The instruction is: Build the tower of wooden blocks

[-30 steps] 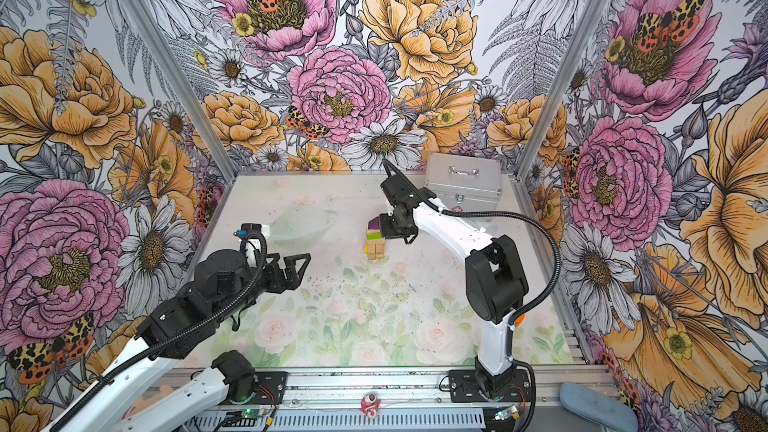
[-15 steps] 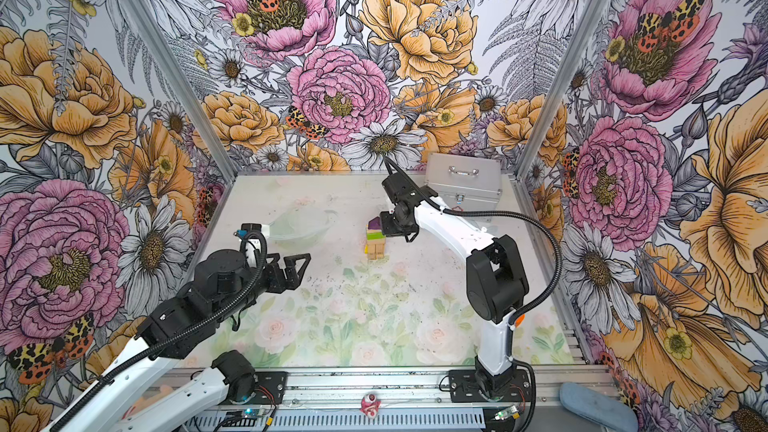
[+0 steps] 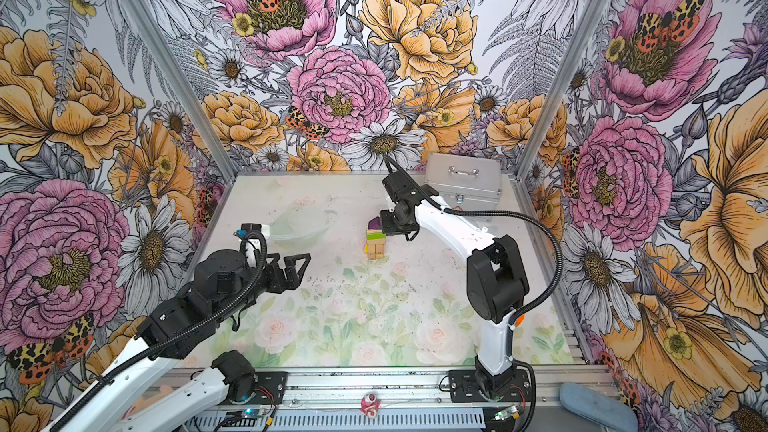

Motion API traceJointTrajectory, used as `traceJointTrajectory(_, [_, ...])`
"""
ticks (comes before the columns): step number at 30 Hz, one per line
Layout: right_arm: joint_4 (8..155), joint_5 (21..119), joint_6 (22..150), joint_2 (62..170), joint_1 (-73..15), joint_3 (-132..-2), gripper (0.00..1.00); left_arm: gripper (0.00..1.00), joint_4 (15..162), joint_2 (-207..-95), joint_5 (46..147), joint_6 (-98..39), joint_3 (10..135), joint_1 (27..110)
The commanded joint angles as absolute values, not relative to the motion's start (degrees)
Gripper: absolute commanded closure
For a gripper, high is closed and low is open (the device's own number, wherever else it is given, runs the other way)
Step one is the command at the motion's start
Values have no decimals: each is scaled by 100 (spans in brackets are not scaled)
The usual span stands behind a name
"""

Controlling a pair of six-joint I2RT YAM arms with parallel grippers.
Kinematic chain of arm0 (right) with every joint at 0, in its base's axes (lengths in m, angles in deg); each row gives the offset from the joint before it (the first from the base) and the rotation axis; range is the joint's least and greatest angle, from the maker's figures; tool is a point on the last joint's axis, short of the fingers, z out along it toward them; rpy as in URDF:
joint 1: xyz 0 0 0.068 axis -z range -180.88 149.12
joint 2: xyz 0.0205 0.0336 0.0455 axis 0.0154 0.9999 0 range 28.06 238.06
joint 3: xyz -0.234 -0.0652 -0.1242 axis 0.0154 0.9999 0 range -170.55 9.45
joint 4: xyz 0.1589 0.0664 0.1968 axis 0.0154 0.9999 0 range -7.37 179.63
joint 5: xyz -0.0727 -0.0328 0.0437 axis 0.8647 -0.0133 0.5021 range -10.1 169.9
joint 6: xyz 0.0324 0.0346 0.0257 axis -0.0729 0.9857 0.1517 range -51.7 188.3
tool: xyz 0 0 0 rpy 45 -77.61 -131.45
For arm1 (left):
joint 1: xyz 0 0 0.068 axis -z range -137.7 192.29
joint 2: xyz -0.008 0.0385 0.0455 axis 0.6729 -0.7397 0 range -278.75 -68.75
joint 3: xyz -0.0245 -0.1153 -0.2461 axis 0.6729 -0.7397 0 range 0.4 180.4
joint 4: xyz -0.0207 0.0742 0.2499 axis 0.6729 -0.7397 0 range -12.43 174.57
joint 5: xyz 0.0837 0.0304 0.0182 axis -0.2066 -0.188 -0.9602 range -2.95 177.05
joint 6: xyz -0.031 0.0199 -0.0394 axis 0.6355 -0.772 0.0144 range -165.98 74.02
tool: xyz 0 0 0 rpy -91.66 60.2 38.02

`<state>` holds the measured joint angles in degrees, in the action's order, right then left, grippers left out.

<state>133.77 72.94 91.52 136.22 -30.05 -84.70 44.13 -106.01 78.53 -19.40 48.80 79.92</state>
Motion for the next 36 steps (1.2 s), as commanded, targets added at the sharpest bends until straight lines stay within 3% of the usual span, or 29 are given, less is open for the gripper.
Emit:
traceJointTrajectory(1, [13318,7313,9082,13697,-2980,-8679,71,1,4485,-10573,7789,-1990,4909,7947])
traceJointTrajectory(36, [13343,7260,9092,13387,-3090,-8499,71,1,4485,-10570,7793,-1972,4931,7950])
